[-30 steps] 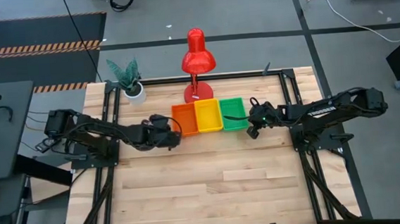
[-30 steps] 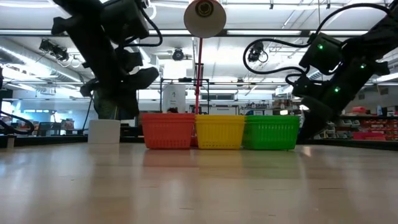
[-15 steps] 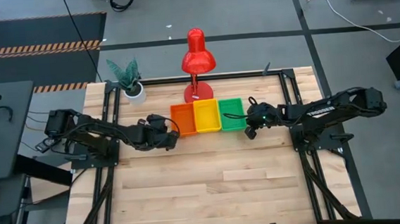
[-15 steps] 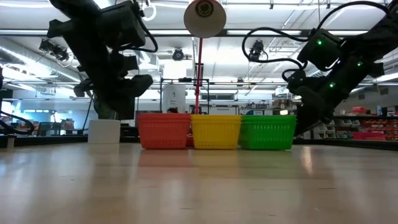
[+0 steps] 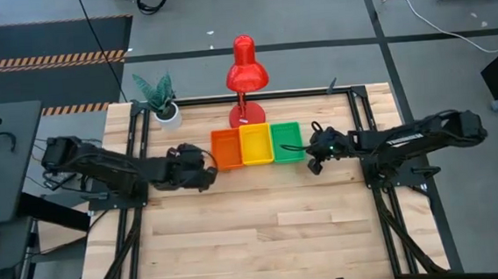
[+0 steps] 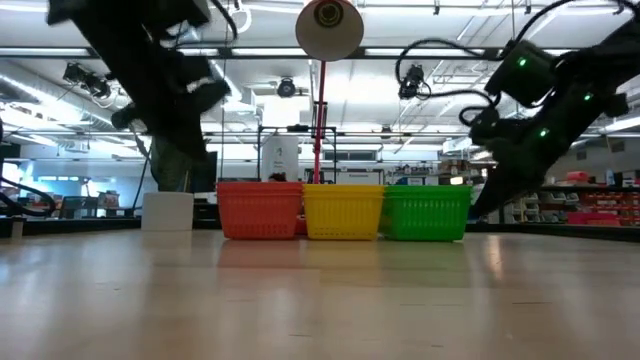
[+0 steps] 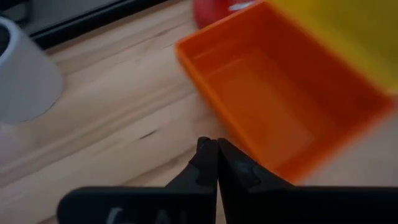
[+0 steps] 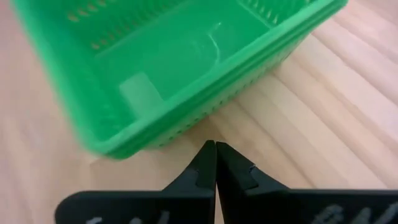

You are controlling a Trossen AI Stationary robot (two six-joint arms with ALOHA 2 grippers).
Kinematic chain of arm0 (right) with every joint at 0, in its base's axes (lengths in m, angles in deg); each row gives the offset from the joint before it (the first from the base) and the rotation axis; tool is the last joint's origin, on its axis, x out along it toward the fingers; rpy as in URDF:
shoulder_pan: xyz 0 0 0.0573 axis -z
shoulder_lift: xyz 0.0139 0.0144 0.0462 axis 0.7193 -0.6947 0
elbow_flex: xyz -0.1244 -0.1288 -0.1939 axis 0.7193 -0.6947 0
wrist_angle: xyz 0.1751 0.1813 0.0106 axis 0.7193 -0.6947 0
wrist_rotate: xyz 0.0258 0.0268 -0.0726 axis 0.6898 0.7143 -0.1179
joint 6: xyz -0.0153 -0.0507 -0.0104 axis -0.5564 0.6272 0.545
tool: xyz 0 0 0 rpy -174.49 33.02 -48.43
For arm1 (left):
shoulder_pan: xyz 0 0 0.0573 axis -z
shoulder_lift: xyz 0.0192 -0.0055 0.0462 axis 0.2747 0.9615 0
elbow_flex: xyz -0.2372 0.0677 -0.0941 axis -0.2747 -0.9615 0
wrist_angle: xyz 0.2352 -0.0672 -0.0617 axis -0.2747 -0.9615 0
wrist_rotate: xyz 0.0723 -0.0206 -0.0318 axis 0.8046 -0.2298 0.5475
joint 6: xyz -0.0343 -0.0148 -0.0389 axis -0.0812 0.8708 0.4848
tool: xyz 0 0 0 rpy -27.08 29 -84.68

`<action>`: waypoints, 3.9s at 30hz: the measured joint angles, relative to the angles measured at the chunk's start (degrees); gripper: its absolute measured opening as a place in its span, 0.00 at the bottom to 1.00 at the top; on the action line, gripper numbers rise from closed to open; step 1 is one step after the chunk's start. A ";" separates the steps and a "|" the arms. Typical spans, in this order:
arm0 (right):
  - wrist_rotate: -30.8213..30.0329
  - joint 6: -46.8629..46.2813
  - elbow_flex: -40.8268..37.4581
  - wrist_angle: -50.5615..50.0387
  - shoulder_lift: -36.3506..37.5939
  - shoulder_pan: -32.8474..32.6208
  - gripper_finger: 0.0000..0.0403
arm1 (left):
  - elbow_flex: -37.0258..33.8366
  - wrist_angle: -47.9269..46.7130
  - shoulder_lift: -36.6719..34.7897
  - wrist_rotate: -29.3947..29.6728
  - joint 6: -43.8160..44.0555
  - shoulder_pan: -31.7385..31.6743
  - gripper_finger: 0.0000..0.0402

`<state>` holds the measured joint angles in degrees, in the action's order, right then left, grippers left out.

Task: Stack baskets by color
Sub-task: Return to Home Position

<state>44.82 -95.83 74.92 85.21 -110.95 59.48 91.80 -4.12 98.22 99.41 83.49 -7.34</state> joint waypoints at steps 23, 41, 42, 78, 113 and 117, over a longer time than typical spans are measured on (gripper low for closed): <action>9.44 4.38 0.00 -15.56 54.64 -19.47 0.02 | 0.07 0.18 -7.75 -1.33 -3.45 12.66 0.05; 12.95 16.77 -15.87 8.31 63.40 -20.31 0.02 | 0.08 2.05 -7.13 -1.14 -4.54 12.33 0.06; 13.86 16.93 -15.87 8.32 63.39 -19.13 0.02 | -0.07 2.91 -7.08 -0.43 -5.79 12.09 0.06; 18.60 11.66 -15.91 5.80 63.31 -10.82 0.05 | -42.55 49.85 -74.94 -53.98 -53.87 -15.65 0.06; 17.50 11.64 -15.91 6.13 63.31 -19.04 0.05 | -42.60 37.34 -75.86 -44.46 -55.06 -11.91 0.08; 17.50 11.64 -15.91 6.15 63.31 -19.04 0.05 | -42.60 37.38 -75.86 -44.44 -55.04 -11.91 0.06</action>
<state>62.32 -84.20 59.01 91.35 -47.64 40.44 49.21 33.26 22.36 54.97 28.45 -19.25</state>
